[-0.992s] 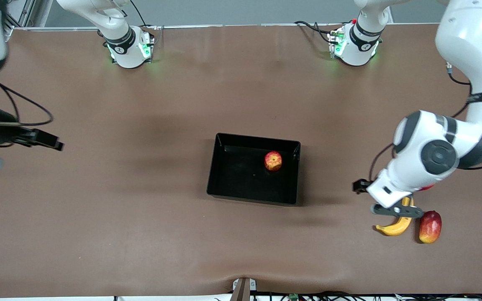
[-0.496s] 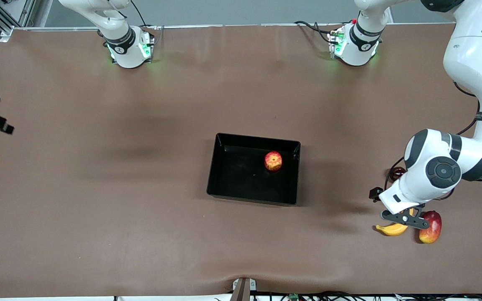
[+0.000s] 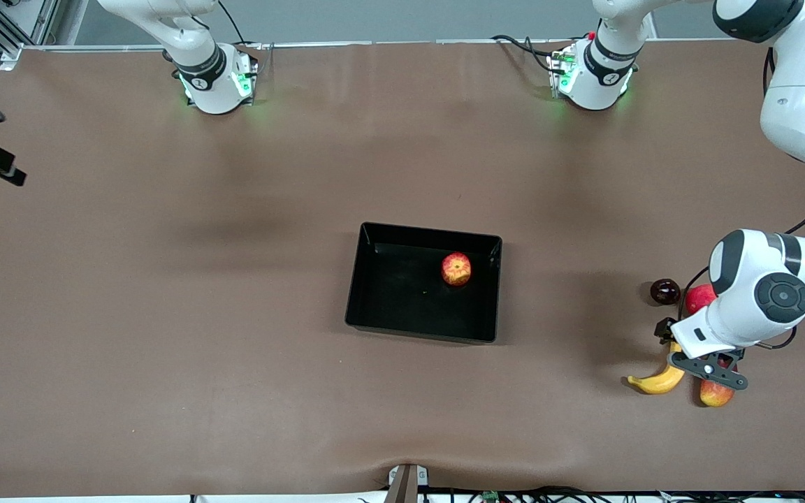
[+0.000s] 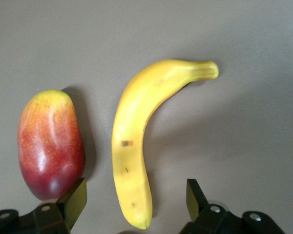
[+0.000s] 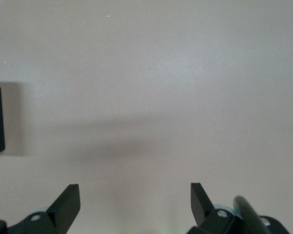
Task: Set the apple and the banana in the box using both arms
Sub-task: 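Lower the left gripper and close it on the banana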
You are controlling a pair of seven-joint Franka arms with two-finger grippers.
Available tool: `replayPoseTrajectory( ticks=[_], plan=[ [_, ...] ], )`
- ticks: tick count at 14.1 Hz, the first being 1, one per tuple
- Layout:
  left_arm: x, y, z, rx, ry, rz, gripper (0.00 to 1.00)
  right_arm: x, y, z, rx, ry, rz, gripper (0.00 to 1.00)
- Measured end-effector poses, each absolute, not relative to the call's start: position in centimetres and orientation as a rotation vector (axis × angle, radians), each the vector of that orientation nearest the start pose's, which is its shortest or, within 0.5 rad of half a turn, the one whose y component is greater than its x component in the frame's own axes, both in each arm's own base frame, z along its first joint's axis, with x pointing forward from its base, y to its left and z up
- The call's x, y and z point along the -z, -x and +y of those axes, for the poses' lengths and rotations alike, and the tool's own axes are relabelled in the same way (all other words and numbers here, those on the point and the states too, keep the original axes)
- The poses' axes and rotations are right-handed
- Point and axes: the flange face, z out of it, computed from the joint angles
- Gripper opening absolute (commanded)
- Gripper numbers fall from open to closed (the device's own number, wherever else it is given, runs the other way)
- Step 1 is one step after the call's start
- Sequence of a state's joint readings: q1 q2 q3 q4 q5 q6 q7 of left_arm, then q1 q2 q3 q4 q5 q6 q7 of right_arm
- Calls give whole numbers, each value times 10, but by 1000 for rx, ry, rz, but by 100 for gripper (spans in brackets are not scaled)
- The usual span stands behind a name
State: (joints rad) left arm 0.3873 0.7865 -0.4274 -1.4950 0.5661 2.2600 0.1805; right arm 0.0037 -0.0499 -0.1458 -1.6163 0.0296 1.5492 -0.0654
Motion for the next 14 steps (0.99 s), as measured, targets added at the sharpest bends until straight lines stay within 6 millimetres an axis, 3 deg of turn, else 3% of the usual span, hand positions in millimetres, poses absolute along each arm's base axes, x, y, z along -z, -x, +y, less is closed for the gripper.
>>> replayPoseTrajectory(
  ticks=[5, 9, 14],
  plan=[
    [-206, -715, 44, 48, 2944, 621, 67, -636, -529, -85, 40, 3135, 135, 100],
    [-202, -717, 48, 85, 2977, 466, 60, -635, -531, -85, 40, 3138, 135, 100],
    [-198, -716, 48, 83, 2984, 445, 59, -634, -533, -74, 30, 3176, 94, 100]
  ],
)
